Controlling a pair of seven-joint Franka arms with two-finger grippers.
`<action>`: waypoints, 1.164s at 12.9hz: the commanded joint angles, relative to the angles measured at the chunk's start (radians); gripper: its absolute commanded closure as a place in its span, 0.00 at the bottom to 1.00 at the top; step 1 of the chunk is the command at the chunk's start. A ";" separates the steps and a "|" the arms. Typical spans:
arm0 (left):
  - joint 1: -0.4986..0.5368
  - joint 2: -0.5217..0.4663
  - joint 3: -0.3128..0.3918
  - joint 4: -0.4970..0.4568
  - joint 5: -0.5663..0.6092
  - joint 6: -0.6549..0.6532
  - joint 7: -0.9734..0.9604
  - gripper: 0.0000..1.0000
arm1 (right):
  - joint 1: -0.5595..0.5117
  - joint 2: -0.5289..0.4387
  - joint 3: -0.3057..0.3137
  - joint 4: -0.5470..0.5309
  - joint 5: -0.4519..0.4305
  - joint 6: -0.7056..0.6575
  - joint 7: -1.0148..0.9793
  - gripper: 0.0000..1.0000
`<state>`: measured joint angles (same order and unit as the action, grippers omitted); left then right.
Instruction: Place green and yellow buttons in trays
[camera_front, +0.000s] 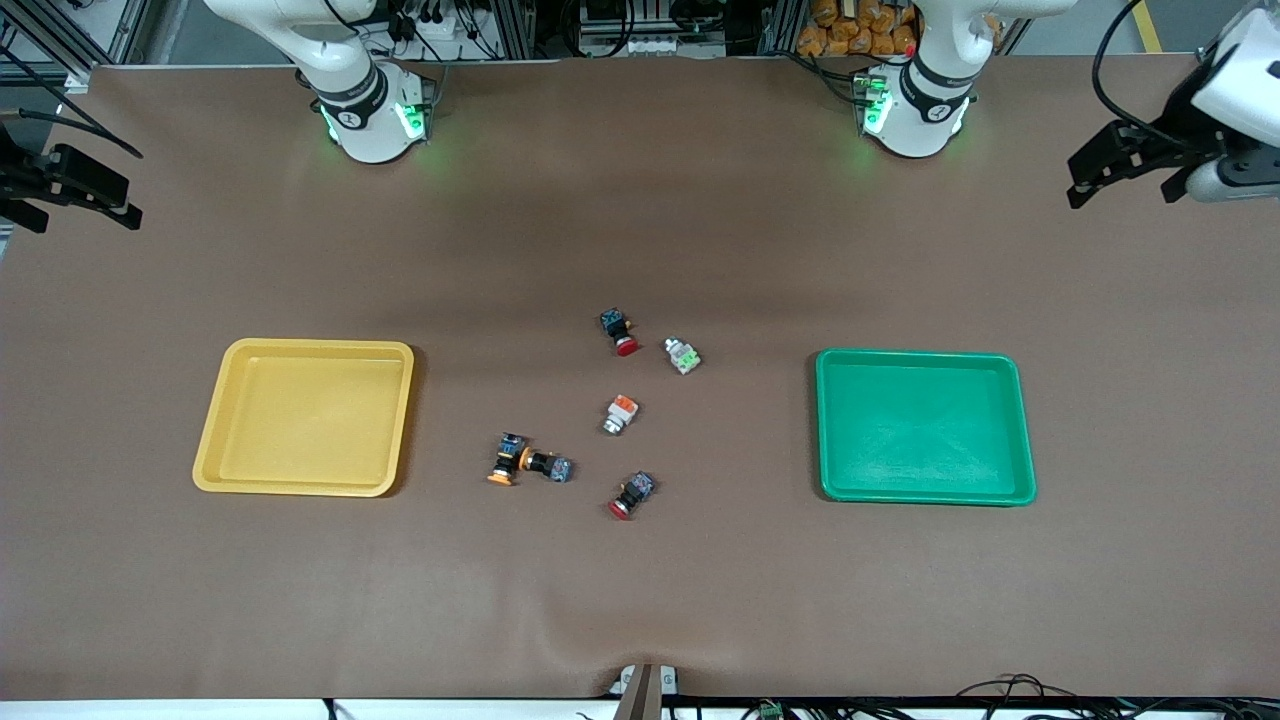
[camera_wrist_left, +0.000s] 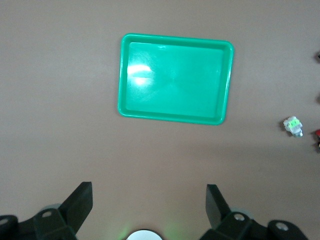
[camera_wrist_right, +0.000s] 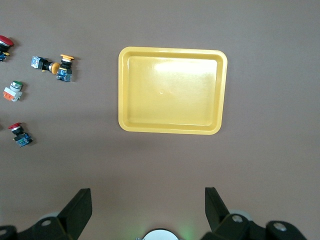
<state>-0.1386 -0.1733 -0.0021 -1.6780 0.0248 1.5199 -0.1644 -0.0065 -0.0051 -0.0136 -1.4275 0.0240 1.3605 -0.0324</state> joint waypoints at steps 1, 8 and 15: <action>0.008 -0.005 -0.006 0.014 -0.009 -0.029 0.035 0.00 | -0.024 -0.001 0.011 0.007 0.019 -0.007 -0.015 0.00; 0.016 0.057 -0.002 0.084 -0.002 -0.063 0.048 0.00 | -0.030 0.001 0.011 0.007 0.020 -0.004 -0.015 0.00; 0.002 0.118 -0.126 -0.057 -0.013 0.100 -0.168 0.00 | -0.035 0.014 0.011 0.009 0.025 -0.006 -0.011 0.00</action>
<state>-0.1358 -0.0751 -0.0823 -1.6848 0.0217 1.5486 -0.2417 -0.0140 -0.0010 -0.0146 -1.4276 0.0257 1.3605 -0.0324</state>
